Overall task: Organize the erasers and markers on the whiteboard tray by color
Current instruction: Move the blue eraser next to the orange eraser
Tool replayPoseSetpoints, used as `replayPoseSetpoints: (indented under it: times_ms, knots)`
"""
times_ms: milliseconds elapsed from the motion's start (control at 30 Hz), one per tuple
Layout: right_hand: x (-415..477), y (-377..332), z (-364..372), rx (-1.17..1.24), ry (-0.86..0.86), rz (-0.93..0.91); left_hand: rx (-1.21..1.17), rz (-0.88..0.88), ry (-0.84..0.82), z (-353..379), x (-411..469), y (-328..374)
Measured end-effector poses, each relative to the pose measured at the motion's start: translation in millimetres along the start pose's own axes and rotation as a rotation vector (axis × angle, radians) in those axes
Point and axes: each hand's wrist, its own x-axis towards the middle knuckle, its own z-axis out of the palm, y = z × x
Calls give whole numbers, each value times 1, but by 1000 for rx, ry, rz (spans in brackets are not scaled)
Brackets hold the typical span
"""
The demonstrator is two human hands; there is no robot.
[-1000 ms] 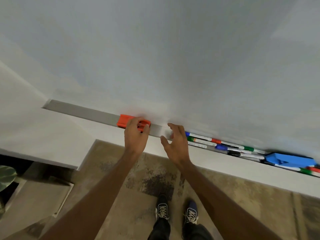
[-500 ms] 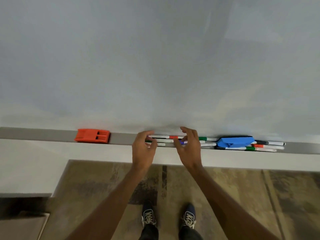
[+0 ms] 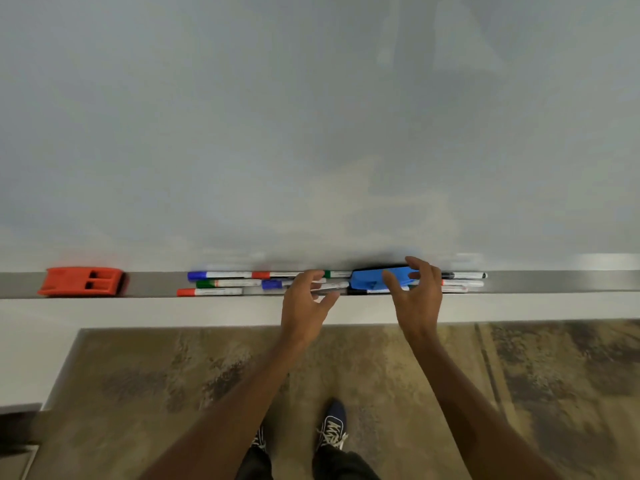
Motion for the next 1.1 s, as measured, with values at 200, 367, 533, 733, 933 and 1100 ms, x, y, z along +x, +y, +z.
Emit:
replayPoseSetpoints:
  times_ms: [200, 367, 533, 733, 933, 1100]
  knots:
    - [34, 39, -27, -69, -141, 87, 95, -1, -26, 46, 10, 6]
    - [49, 59, -28, -114, -254, 94, 167, -7, -30, 69, 20, 13]
    - [53, 64, -24, -55, -256, 111, 166, -56, 20, 76, 29, 17]
    - [44, 51, -27, 0, -251, 73, 94, -48, 76, 59, 25, 22]
    - [18, 35, -22, 8, -386, -33, -19, -89, 186, 22, 20, 18]
    - [-3, 20, 2, -72, -439, -200, -20, -155, 263, -11, 18, 12]
